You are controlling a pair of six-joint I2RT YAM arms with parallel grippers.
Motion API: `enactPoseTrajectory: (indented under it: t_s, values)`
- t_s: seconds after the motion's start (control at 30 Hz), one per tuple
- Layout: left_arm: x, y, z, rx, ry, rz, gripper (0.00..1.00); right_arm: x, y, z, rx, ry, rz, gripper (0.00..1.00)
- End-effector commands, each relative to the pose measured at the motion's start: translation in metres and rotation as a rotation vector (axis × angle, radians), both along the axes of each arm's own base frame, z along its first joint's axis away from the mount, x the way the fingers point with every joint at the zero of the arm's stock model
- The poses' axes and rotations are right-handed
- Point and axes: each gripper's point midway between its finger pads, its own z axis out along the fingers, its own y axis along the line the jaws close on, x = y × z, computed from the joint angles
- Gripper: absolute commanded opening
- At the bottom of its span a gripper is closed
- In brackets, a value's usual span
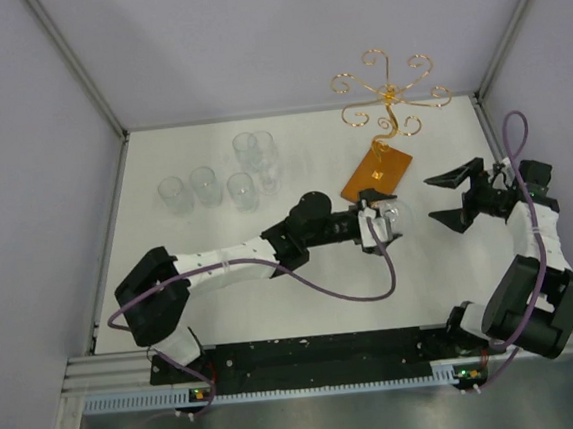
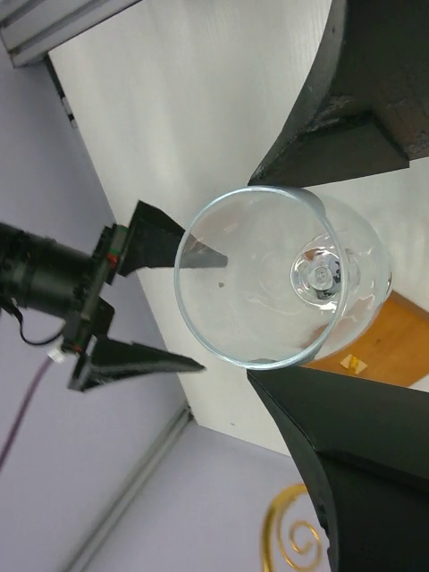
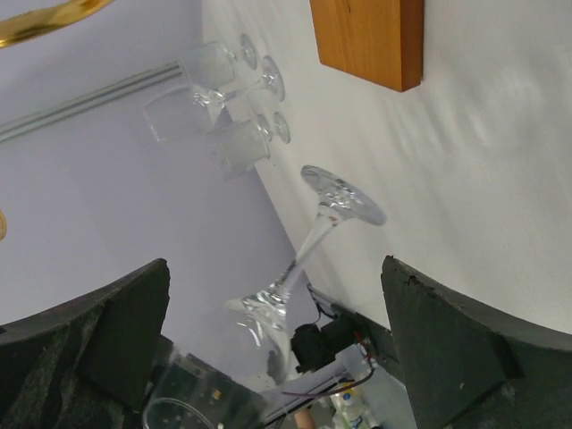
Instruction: Take the wine glass off the wine glass rack
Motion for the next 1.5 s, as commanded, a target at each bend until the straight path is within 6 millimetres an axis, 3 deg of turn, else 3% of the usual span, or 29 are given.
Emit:
enactPoseTrajectory:
  t_s: [0.0,0.23,0.43,0.5,0.73,1.07,1.47]
  values:
    - [0.025,0.043,0.059,-0.124,0.09,0.125,0.48,0.009,-0.023,0.008,-0.142,-0.066,-0.008,0.99]
    - [0.073,0.12,0.044,-0.074,0.2,0.341,0.46,0.015,-0.042,0.016,-0.336,-0.139,-0.002,0.99]
    - [0.122,0.186,0.028,-0.055,0.277,0.537,0.46,0.01,-0.043,0.017,-0.384,-0.158,0.009,0.99]
    - [0.134,0.199,0.022,-0.061,0.311,0.579,0.46,0.007,-0.043,0.014,-0.388,-0.151,0.015,0.99]
    - [0.167,0.216,0.001,-0.049,0.401,0.66,0.45,0.003,-0.047,0.006,-0.441,-0.14,0.036,0.99]
    - [0.185,0.222,-0.018,-0.064,0.473,0.712,0.47,0.003,-0.055,0.018,-0.581,-0.23,0.106,0.99]
    - [0.173,0.25,-0.003,-0.111,0.489,0.831,0.84,-0.005,-0.088,0.012,-0.763,-0.084,0.043,0.99]
